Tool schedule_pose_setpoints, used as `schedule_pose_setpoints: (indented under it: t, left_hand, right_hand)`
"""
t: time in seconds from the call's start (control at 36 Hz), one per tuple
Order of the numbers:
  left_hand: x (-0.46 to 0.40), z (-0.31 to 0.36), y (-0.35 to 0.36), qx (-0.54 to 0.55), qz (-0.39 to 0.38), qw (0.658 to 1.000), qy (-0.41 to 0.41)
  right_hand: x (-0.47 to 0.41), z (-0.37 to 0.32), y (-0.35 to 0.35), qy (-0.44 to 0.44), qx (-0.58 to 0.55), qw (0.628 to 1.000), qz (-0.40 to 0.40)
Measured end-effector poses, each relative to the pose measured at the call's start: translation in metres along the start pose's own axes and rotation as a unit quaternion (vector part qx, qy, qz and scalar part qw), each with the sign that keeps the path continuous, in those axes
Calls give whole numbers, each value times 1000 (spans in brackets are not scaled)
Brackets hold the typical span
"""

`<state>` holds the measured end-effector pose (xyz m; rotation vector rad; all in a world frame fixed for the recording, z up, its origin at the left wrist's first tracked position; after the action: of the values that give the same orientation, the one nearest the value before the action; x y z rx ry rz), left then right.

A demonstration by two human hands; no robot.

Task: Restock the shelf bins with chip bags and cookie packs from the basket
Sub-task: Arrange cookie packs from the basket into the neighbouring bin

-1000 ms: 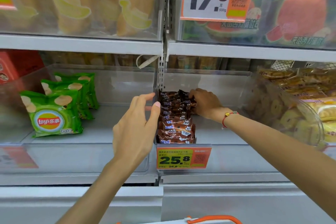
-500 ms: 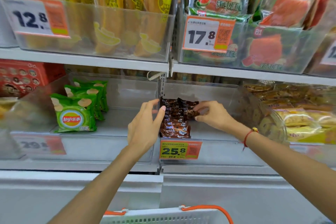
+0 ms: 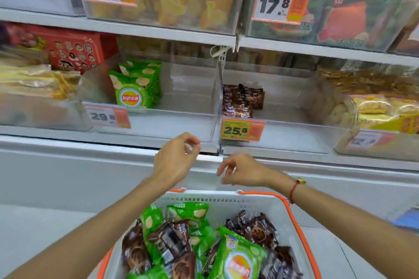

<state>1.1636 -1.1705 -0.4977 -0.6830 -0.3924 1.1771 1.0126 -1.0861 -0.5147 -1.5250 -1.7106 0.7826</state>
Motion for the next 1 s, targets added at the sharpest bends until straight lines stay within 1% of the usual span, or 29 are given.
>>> schedule_pose_setpoints:
  t: [0.08,0.11,0.17,0.25,0.31,0.36,0.39,0.42,0.44,0.47,0.53,0.58,0.64,0.69,0.78,0.86,0.94,1.0]
  left_hand:
    - [10,-39,12,-87,-78,993,-22]
    - [14,-52,18,-124,-110,986,-21]
    - [22,-77,30,-208,-179,962,-10]
    - [38,-112,47,-331,-259,907,30]
    - [49,-133,57,-416,-298,856,76]
    - [57,-150,63,-490,-324,801,116]
    - [61,-157,65,-513,-331,781,129]
    - [62,-163,66,-524,-335,772,133]
    - [63,-167,67,-524,-336,771,134]
    - [63,-169,68,-515,-336,778,130]
    - [60,-169,68,-483,-333,801,117]
    - [55,-168,66,-450,-336,822,99]
    - [52,-167,65,-425,-346,832,82]
    - [51,-165,64,-410,-350,839,75]
    - [52,-157,62,-403,-337,846,86]
    - [51,-142,58,-409,-307,852,116]
    - [49,-128,54,-390,-291,865,122]
    - [46,-122,53,-374,-286,874,119]
  right_hand:
    - [-8,0,44,22,17,998,-60]
    - [-10,0,59,29,18,996,-79]
    - [-14,2,89,39,31,992,-113]
    - [-18,7,131,52,64,985,-152]
    - [-16,7,155,54,79,978,-185]
    - [-15,5,177,48,76,973,-213]
    - [-15,4,187,42,68,973,-218]
    - [-16,3,196,38,60,973,-218]
    - [-16,2,204,36,50,975,-214]
    - [-17,1,211,37,38,976,-209]
    - [-19,-2,221,38,27,982,-185]
    - [-22,-4,225,46,34,989,-133]
    - [-24,-4,224,62,28,996,-65]
    - [-26,-2,221,75,18,996,-32]
    - [-31,3,214,87,10,996,-31]
    - [-37,8,197,94,-13,995,-36]
    - [-40,13,167,109,-12,992,-59]
    - [-38,16,141,132,-43,988,-64]
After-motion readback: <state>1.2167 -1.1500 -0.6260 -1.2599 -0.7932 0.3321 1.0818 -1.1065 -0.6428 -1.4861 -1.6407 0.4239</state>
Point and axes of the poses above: each hand's wrist, its own x-axis away from the middle knuckle, its own y-axis out of the palm, z = x × y, the point moved 5 cm from there along -x, towards the middle knuckle, and after that the axes turned 11 degrees about -y, right-handed, at the moved point
